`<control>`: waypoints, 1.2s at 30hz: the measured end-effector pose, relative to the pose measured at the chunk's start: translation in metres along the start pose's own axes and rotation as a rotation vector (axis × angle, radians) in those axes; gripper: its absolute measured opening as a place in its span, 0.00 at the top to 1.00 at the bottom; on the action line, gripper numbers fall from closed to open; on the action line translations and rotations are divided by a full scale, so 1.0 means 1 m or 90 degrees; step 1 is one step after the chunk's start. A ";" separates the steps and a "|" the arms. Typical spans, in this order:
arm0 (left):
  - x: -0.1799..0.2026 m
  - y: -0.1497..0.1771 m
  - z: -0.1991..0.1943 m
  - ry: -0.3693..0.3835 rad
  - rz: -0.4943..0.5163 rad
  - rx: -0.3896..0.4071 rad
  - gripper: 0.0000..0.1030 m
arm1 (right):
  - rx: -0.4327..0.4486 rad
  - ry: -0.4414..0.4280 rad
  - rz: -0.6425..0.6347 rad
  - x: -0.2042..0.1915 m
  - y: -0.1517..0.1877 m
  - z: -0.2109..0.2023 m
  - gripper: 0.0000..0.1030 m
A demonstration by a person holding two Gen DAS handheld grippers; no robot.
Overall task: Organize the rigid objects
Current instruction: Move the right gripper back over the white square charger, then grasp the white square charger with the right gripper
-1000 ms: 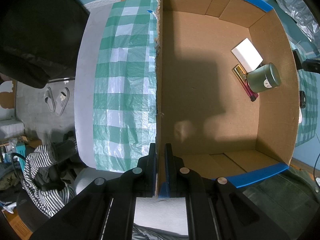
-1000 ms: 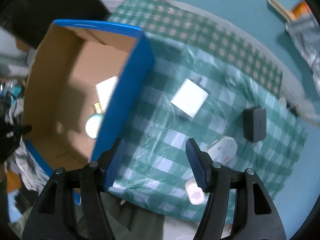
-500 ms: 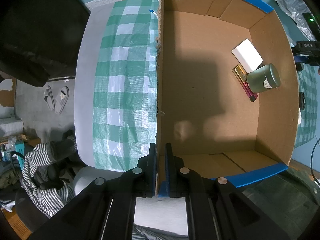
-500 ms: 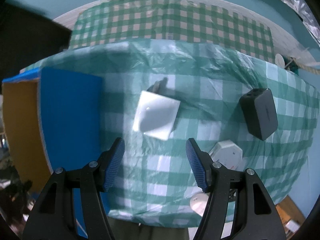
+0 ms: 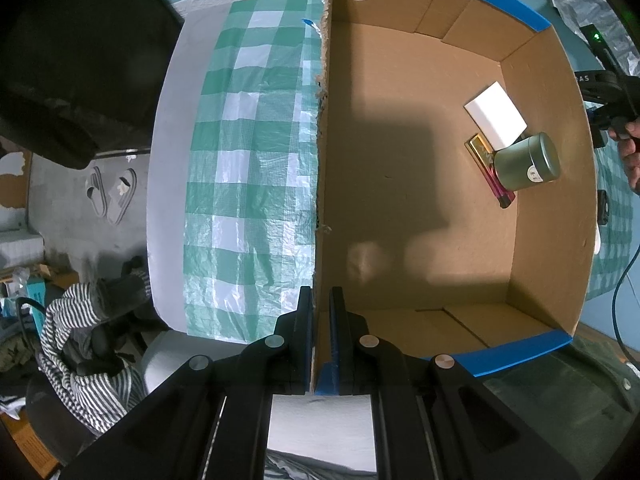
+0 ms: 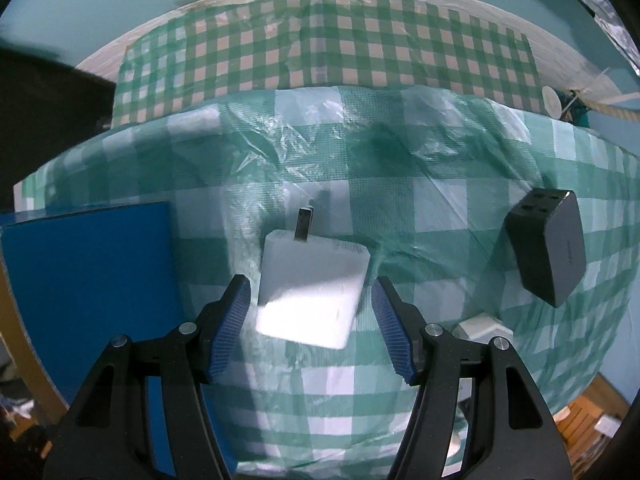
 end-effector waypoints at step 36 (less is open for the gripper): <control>0.001 -0.005 -0.004 0.006 0.004 0.004 0.93 | 0.015 0.023 -0.175 -0.013 0.027 -0.033 0.53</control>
Point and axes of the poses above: each gripper's, at about its wrist camera, not at the fingertips, and z roughly the way its jaws point, x to its right, y to its underside, the point moved 5 cm from there along z, roughly the way its jaws point
